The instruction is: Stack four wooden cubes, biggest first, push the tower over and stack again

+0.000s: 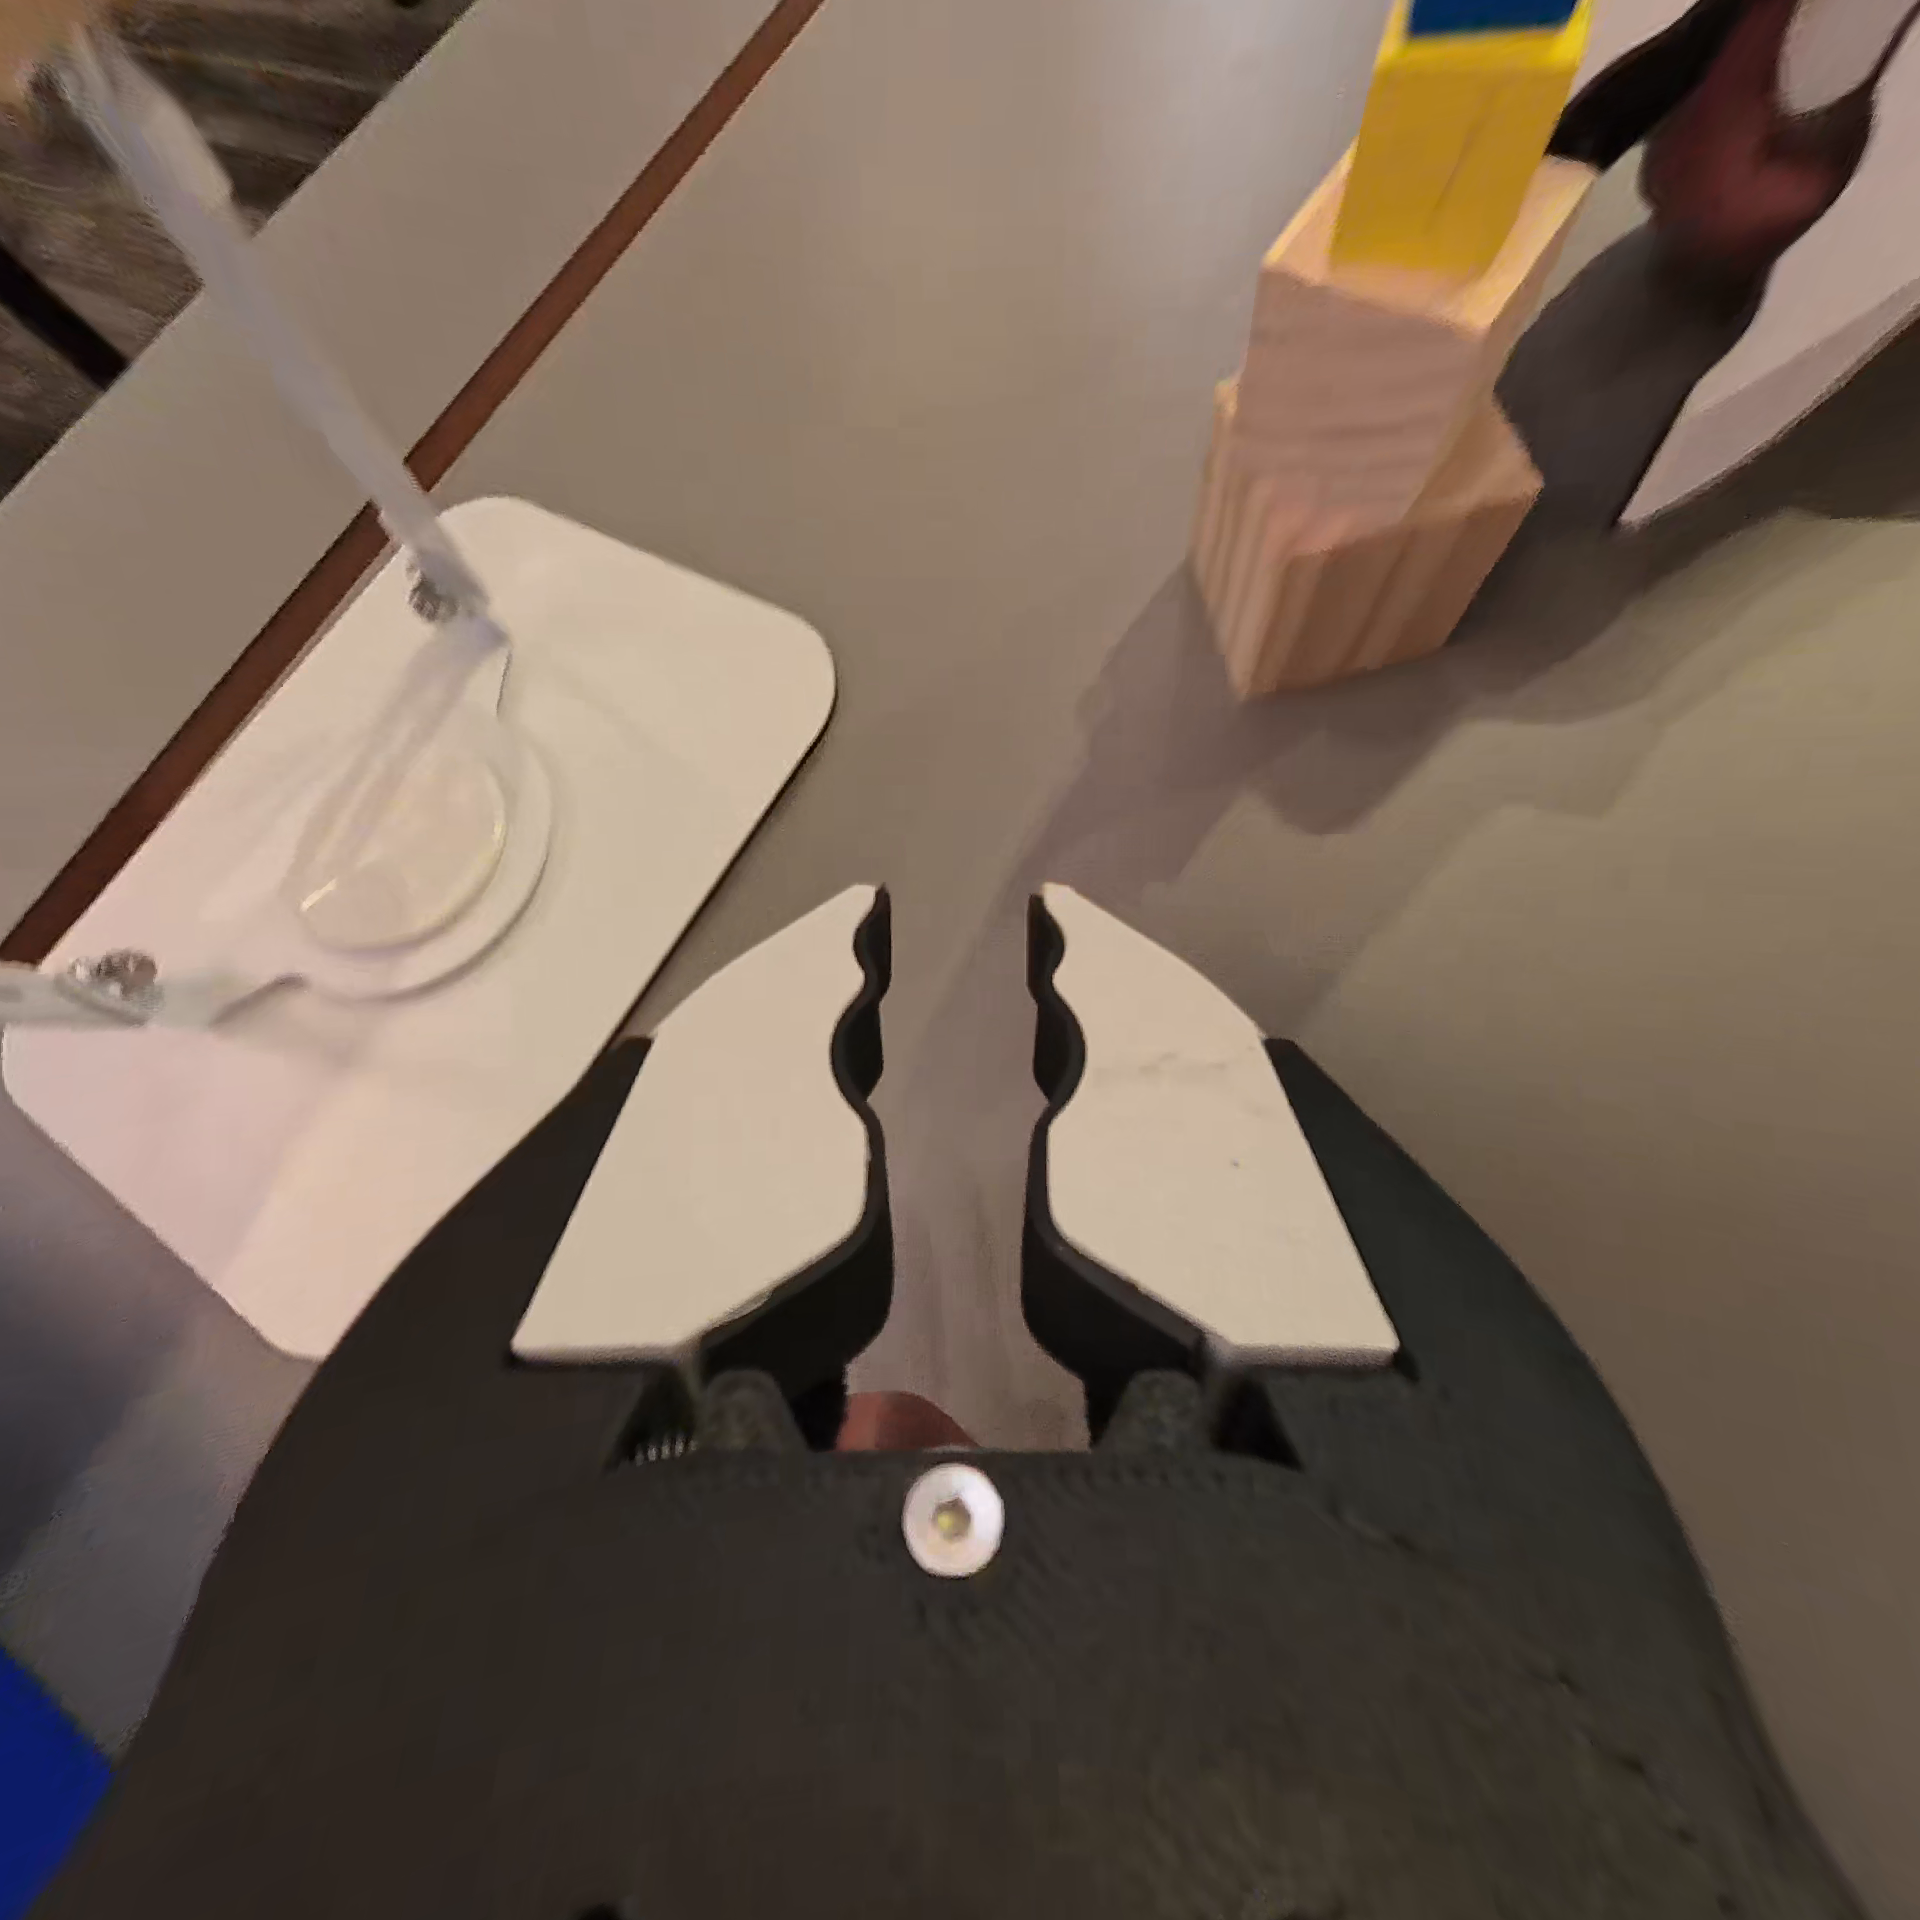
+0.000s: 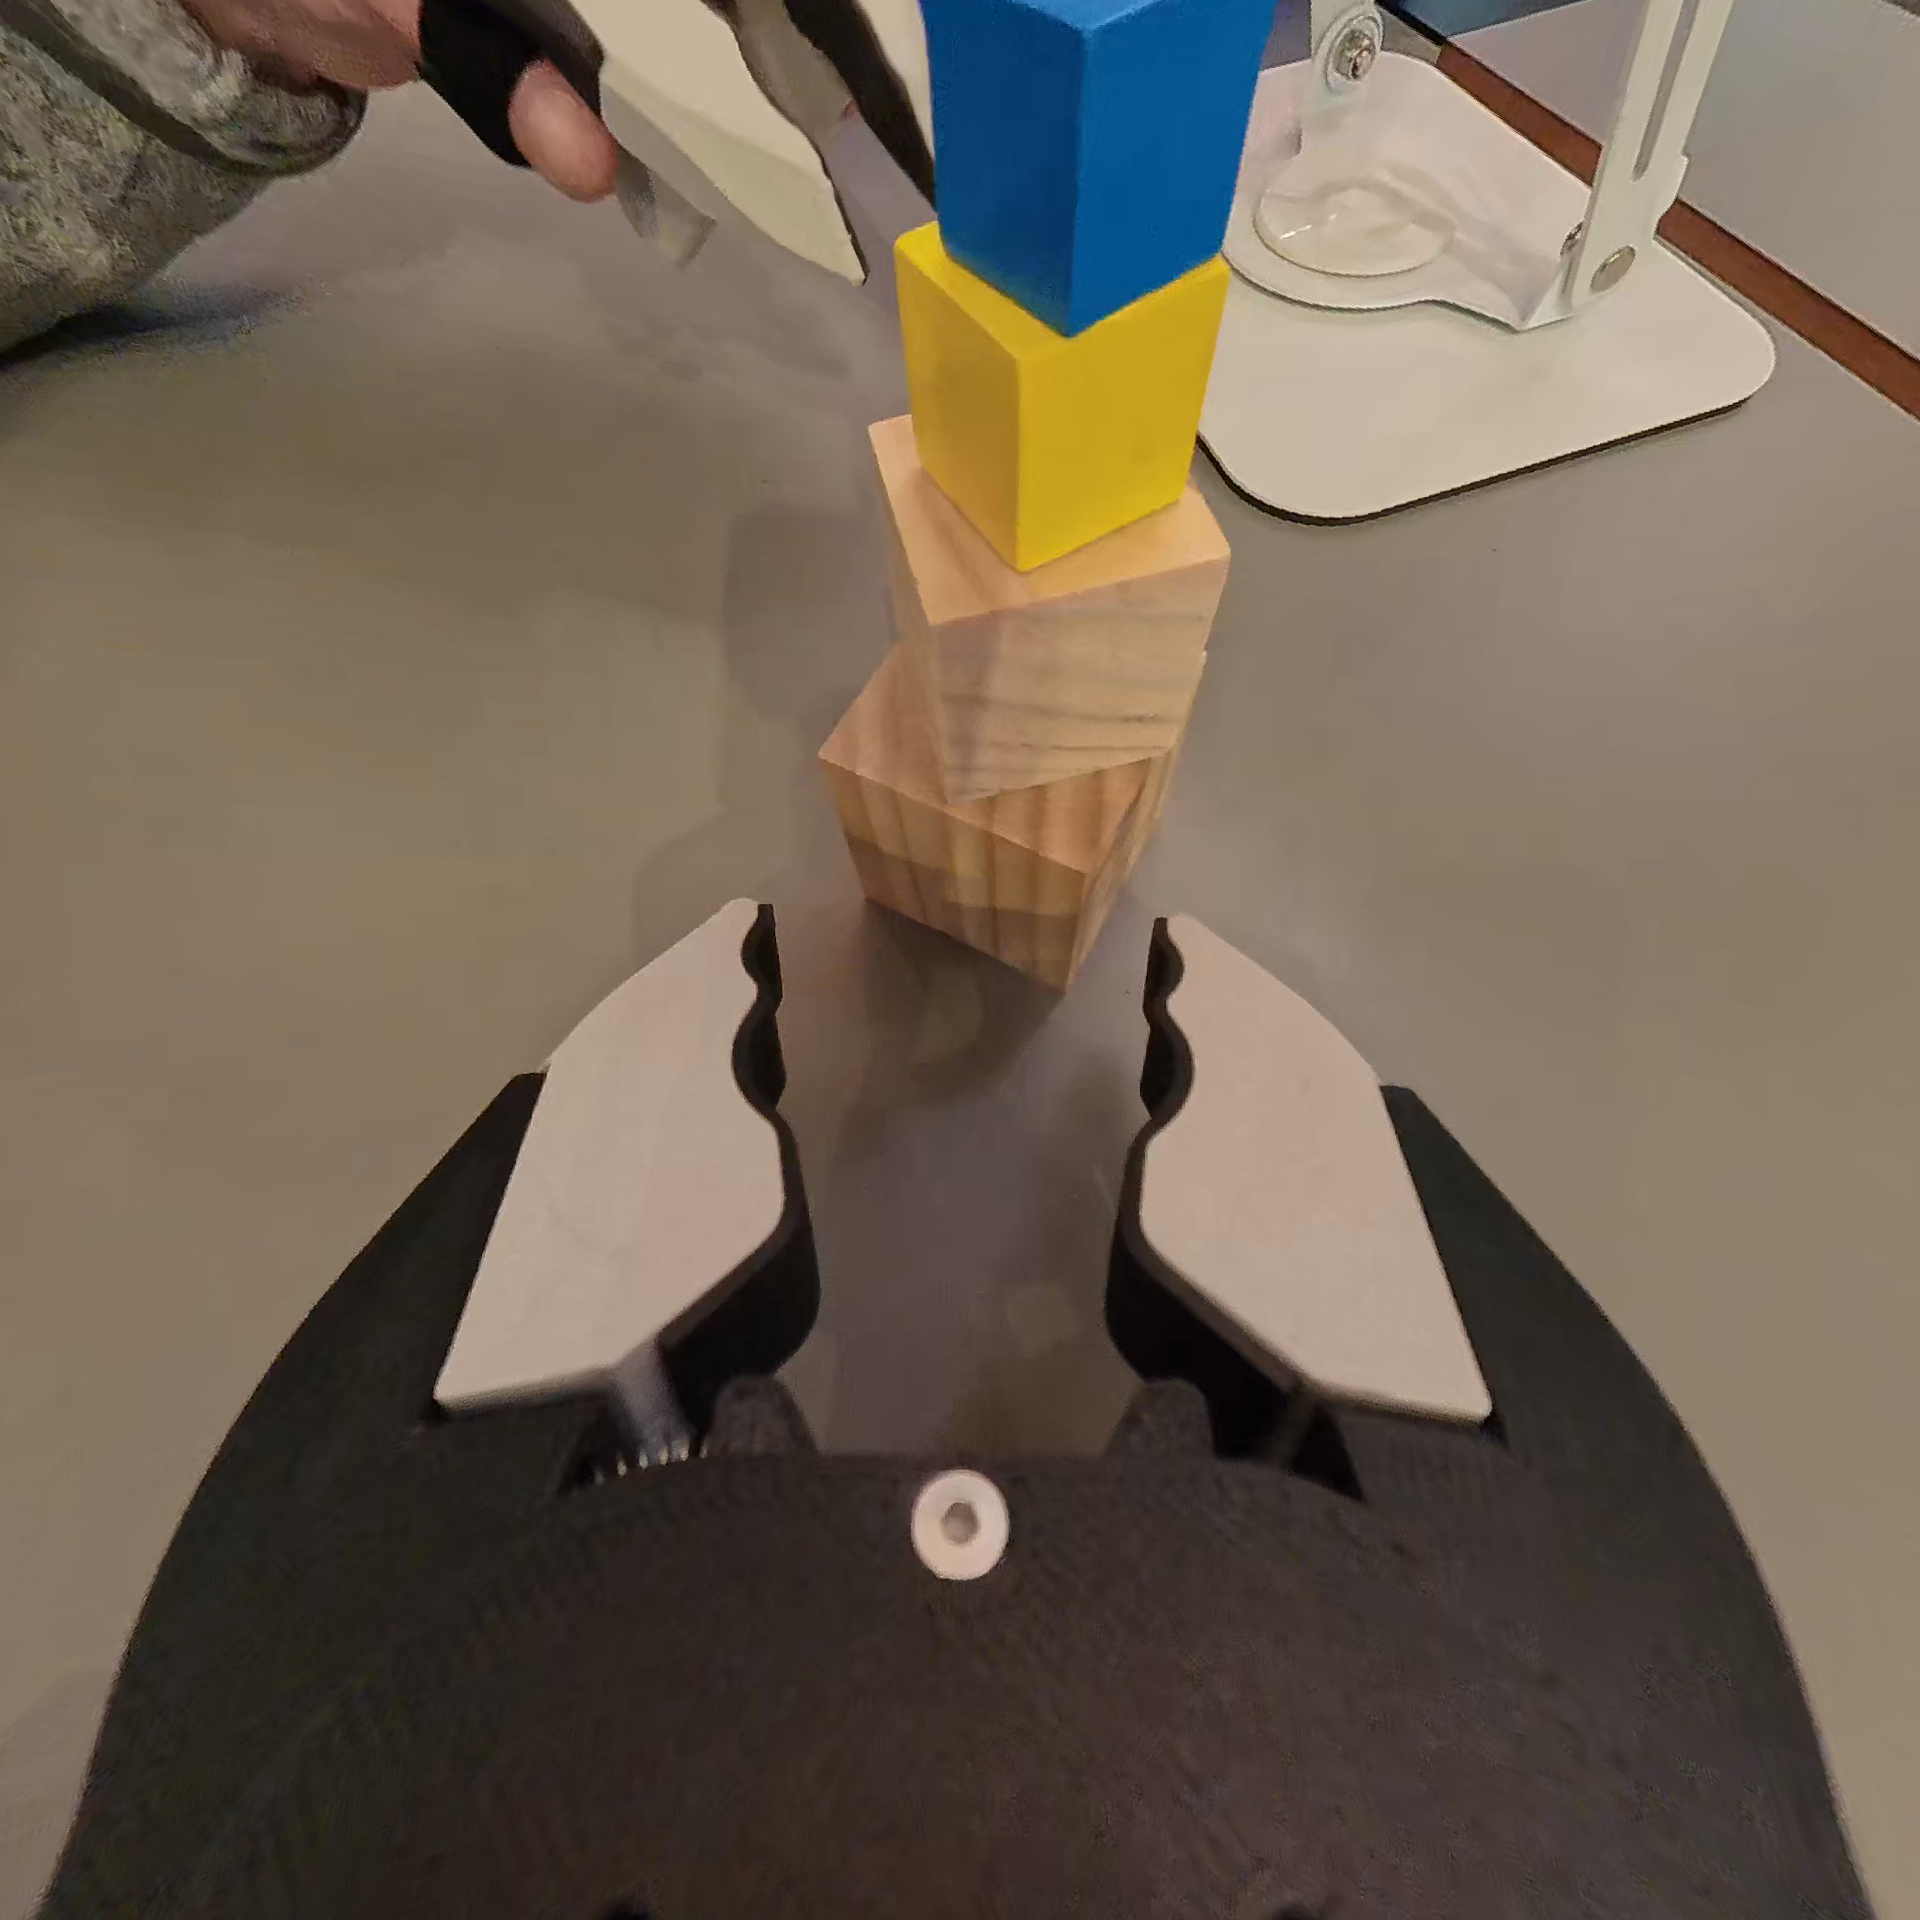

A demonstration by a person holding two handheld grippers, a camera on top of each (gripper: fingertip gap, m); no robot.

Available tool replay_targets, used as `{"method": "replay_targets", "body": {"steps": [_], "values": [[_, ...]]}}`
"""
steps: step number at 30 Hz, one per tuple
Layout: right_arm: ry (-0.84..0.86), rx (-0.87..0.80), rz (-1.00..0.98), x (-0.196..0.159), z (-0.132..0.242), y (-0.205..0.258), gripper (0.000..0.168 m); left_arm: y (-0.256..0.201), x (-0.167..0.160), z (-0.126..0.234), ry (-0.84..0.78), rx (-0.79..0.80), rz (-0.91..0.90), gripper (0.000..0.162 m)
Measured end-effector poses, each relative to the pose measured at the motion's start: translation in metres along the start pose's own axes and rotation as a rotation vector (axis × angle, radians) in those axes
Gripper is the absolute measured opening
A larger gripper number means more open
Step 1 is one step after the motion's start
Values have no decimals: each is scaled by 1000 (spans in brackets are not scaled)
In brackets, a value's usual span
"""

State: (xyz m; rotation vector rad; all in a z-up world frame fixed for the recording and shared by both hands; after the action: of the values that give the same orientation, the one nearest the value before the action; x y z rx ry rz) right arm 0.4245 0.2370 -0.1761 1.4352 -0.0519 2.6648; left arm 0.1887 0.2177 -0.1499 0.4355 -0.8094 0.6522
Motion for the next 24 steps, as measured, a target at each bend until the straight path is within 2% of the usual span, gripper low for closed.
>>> {"method": "replay_targets", "body": {"steps": [5, 12, 15, 20, 24], "values": [[4, -8, 0, -1, 1, 0, 65, 9, -31, 6, 32, 59, 14, 0], [13, -19, 1, -3, 3, -2, 52, 18, -57, 10, 75, 121, 17, 0], [13, -32, -8, -7, 8, -5, 30, 23, -65, 10, 92, 140, 30, 0], [30, -98, -30, -15, 19, -13, 4, 28, -67, 13, 86, 170, 30, 0], [18, -189, -74, -19, 27, -24, 0, 30, -71, 16, 90, 192, 18, 0]]}}
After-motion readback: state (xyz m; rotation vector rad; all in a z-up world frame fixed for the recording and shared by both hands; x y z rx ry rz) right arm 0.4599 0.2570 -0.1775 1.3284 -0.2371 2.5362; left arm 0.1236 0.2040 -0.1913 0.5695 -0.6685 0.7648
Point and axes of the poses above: each gripper's, where its closed fingertips meet, z back along the fingers, x out of its top, y = z × x across the jaws, the point moved 6 cm from there along z, back along the fingers, and after that the axes turned 2 degrees about z, right-handed, at the moved point
